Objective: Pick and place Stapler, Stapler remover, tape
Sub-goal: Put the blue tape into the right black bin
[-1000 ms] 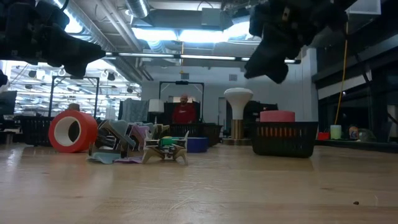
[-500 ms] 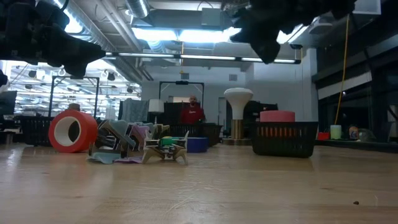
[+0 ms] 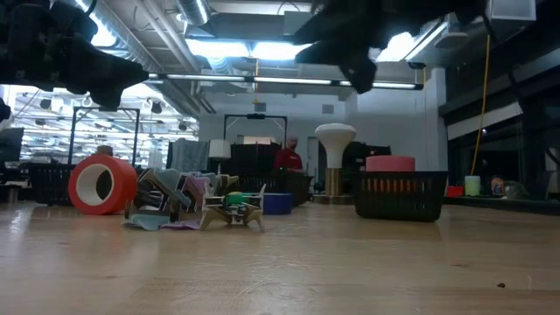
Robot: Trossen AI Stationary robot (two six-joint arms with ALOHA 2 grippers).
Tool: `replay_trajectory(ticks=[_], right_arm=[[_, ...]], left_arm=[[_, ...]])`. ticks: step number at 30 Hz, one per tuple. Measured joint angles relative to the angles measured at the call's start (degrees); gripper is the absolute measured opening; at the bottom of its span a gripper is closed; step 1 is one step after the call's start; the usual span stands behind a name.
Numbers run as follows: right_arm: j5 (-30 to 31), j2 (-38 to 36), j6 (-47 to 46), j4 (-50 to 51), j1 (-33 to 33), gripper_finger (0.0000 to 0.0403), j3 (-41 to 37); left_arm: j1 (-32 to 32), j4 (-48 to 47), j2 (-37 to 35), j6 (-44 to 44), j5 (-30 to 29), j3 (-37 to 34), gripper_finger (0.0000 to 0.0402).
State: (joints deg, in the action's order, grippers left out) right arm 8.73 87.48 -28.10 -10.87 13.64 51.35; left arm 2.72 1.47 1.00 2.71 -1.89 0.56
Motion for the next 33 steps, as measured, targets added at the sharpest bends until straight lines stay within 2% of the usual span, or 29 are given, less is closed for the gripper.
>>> replay_trajectory(ticks=[6,11,15,25,33], right_arm=[[-4.7,11.6,4.9,12.8,0.1,0.0116,14.7],[-4.7,19.2,9.2,28.5,0.1,0.0116,27.1],[-2.8,23.2,12.9,34.7,0.1,0.0116,33.4],[7.6,25.3,24.1,38.6,0.0,0.0116,34.8],[8.2,25.3,27.1,43.7,0.0,0.0116,34.8]], left_arm=[[0.0,-0.1,0.0,0.0,0.0,0.0,0.0088],[0.0,0.0,0.0,0.0,0.0,0.0,0.0088],[0.0,0.0,0.0,0.0,0.0,0.0,0.0088],[0.0,0.0,0.0,0.0,0.0,0.0,0.0088],[0.0,0.0,0.0,0.0,0.0,0.0,0.0088]])
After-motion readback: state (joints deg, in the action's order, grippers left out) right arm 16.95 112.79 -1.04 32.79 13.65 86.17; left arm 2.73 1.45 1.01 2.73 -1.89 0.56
